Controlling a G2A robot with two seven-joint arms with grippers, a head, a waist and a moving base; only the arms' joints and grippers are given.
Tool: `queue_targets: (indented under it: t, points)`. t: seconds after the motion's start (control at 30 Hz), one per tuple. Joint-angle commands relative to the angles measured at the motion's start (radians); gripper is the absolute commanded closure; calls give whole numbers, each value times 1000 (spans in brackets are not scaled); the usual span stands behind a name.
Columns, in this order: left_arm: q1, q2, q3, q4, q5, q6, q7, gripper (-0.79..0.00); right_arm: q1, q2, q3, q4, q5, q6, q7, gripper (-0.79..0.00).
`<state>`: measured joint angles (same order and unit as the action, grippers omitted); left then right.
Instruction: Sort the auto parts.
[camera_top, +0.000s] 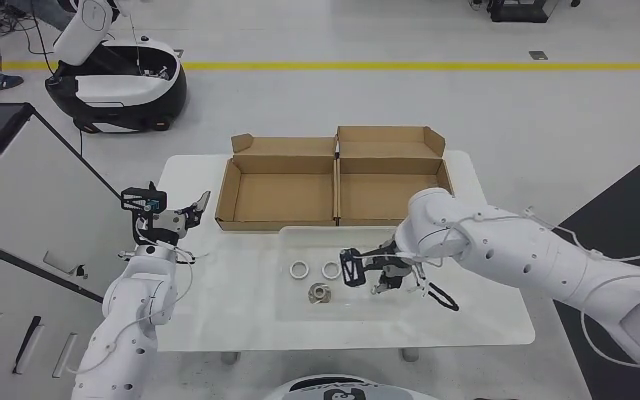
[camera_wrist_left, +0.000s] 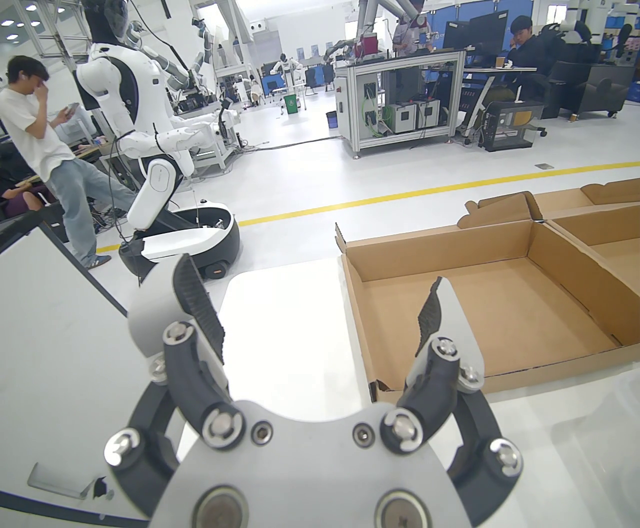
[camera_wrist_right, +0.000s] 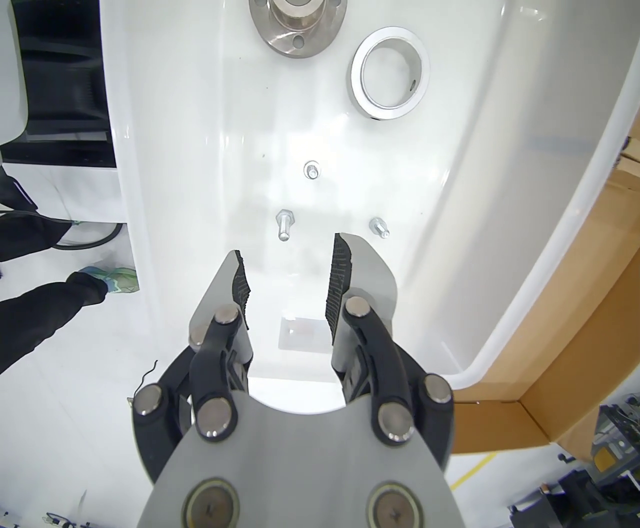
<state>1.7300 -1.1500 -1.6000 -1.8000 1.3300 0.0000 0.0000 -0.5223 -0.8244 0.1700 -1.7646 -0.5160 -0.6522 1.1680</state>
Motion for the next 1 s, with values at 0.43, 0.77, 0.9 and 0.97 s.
queue_targets:
  t: [0.43,0.77,0.9,0.97]
  points:
    - [0,0,0,0,0,0,0,-785,-39,-46,0,47,-9,22,22,-382]
    - [0,0,0,0,0,0,0,-785,-50,-63,0,61,-4,50,50,-388]
    - [0,0,0,0,0,0,0,-785,-59,-69,0,70,-4,50,50,-388]
    - [0,0,0,0,0,0,0,-785,-64,-72,0,76,-4,51,51,-385]
